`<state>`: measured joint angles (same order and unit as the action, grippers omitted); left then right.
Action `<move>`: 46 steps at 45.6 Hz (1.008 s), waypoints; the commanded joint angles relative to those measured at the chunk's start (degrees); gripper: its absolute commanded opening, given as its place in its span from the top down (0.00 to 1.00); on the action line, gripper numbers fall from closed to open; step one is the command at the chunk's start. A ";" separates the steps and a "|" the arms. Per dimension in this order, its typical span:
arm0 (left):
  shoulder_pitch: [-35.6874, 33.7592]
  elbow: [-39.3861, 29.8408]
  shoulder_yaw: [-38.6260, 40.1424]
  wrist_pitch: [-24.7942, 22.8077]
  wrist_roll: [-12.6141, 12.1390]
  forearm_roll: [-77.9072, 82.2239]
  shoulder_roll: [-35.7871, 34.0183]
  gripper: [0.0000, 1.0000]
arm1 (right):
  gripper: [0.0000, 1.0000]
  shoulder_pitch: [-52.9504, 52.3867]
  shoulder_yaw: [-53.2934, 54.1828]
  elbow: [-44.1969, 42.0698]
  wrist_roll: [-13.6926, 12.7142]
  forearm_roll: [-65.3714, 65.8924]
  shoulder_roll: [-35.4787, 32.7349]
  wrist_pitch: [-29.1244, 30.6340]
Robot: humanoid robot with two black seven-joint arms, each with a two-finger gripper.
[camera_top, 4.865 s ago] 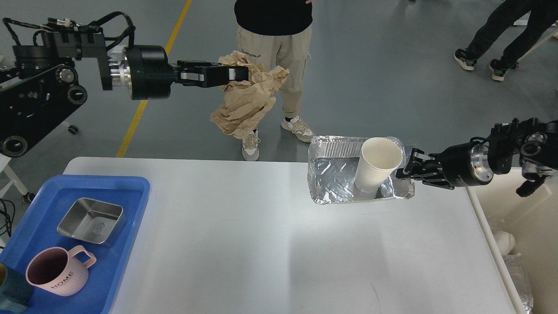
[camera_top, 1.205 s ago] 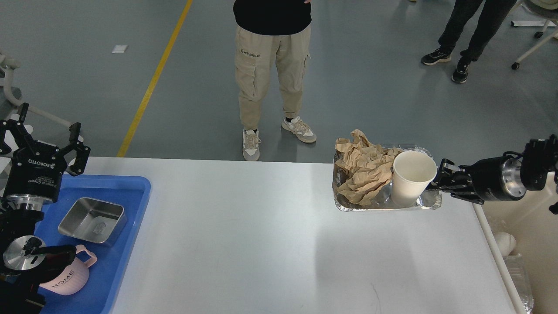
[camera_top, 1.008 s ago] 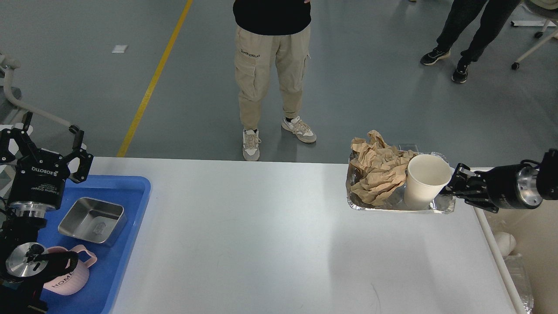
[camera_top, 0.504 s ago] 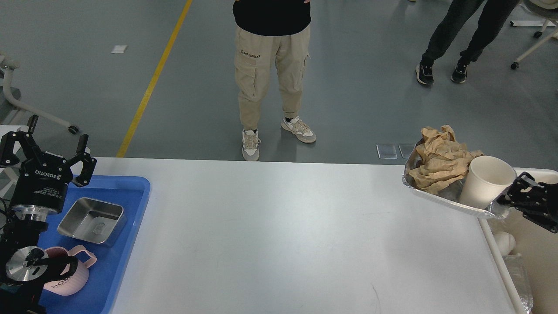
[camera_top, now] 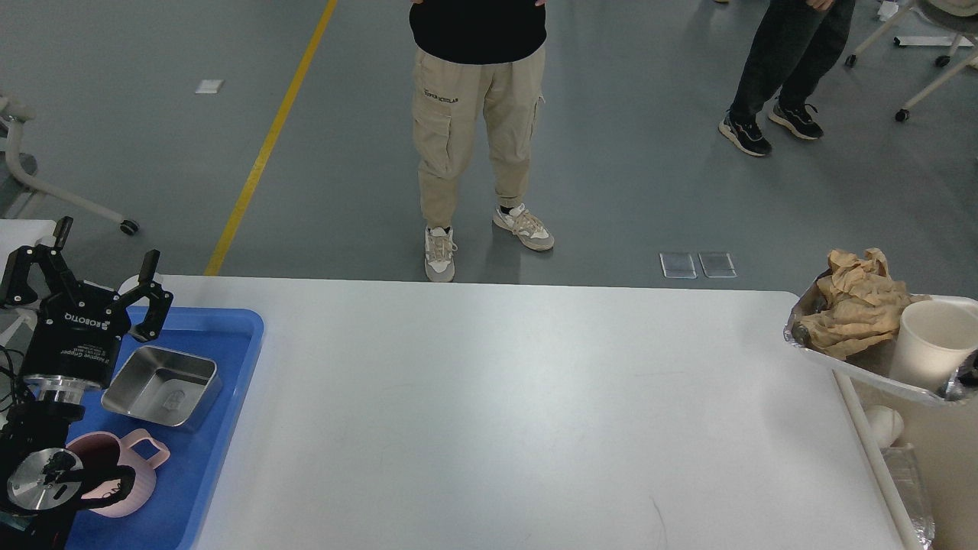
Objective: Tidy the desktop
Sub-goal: 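Tip the foil tray contents into the white bin with the right gripper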
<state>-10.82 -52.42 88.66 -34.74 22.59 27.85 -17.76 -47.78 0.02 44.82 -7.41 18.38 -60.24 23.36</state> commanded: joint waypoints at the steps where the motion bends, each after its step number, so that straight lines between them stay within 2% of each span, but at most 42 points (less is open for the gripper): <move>1: 0.71 -0.05 0.02 -0.42 0.00 0.01 0.01 0.03 | 1.00 1.55 -0.46 -3.77 -0.06 -3.44 0.47 0.02; 8: 1.50 -0.05 0.02 -1.03 0.09 0.01 0.09 0.03 | 1.00 2.43 0.15 -8.60 0.21 -4.50 3.28 0.02; 19: 2.56 -0.05 0.02 -2.09 0.26 0.01 -0.08 0.03 | 1.00 5.59 0.15 -13.88 -0.06 -9.77 4.16 -0.33; 29: 3.35 -0.05 0.11 -2.53 0.35 0.01 -0.17 0.03 | 1.00 7.44 0.24 -21.00 0.03 -11.26 8.38 -0.16; 46: 4.67 -1.28 0.11 -3.23 0.44 0.01 -0.17 0.03 | 1.00 9.99 0.24 -26.27 -0.14 -14.95 9.96 -0.42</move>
<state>-6.24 -53.57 88.83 -37.85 23.03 27.86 -18.09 -38.34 0.27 20.54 -7.54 4.33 -50.62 22.82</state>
